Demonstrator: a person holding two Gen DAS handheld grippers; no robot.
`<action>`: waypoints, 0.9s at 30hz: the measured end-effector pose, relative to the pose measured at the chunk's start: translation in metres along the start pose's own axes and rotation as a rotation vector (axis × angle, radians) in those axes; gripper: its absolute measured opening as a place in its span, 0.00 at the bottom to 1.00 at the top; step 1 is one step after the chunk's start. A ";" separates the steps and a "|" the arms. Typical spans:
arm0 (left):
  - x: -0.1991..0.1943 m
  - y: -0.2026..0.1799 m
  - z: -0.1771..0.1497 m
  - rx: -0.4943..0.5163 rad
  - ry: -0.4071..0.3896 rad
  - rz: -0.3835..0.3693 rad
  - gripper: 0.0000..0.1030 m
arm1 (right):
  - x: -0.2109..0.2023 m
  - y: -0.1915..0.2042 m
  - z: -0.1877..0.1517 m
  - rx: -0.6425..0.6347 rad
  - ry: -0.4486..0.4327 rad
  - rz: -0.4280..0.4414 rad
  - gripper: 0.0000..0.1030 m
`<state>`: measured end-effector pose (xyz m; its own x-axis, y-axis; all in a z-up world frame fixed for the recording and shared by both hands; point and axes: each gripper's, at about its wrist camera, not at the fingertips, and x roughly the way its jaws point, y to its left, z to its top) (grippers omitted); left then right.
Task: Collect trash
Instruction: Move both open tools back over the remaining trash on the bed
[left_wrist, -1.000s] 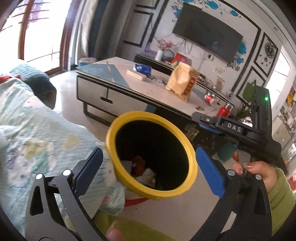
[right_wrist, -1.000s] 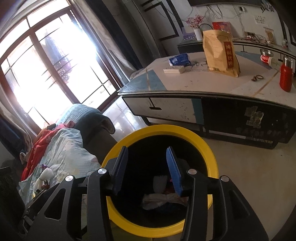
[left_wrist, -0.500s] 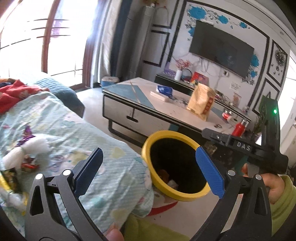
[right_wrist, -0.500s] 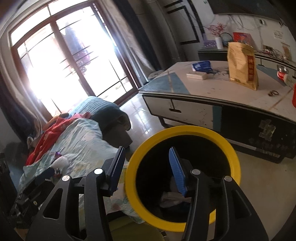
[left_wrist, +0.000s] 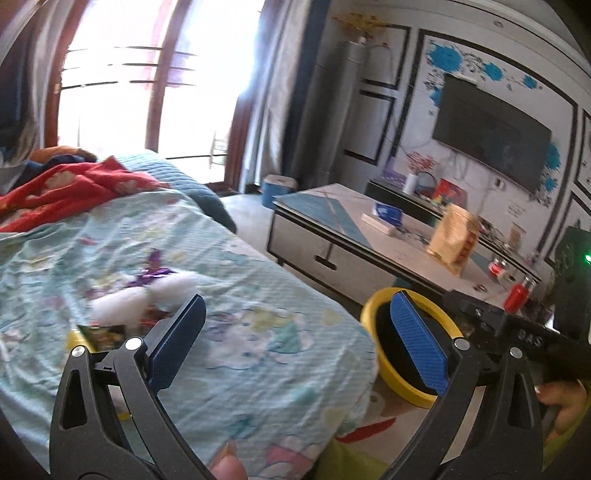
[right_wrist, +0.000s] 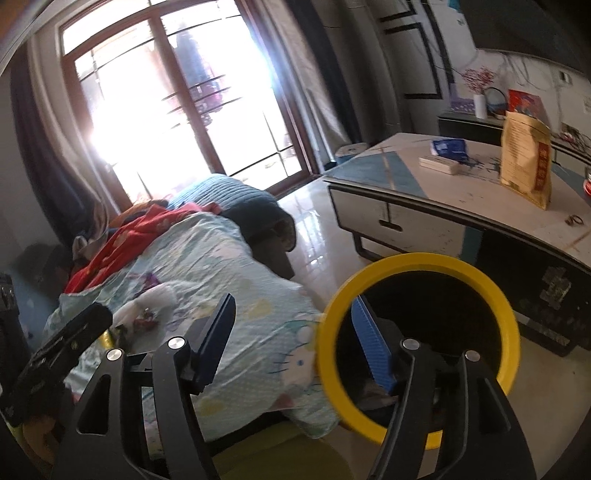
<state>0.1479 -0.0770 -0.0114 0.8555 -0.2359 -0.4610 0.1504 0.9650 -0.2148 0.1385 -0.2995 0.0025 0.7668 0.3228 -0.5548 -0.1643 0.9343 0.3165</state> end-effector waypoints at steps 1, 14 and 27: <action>-0.003 0.004 0.001 -0.009 -0.006 0.010 0.89 | 0.001 0.008 0.000 -0.014 0.004 0.010 0.63; -0.035 0.067 0.000 -0.121 -0.048 0.132 0.89 | 0.014 0.074 -0.004 -0.135 0.038 0.085 0.64; -0.059 0.118 0.000 -0.211 -0.066 0.225 0.89 | 0.034 0.137 -0.005 -0.228 0.067 0.163 0.64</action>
<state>0.1153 0.0512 -0.0093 0.8868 -0.0048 -0.4621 -0.1463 0.9455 -0.2908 0.1396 -0.1600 0.0232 0.6773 0.4741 -0.5626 -0.4233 0.8765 0.2291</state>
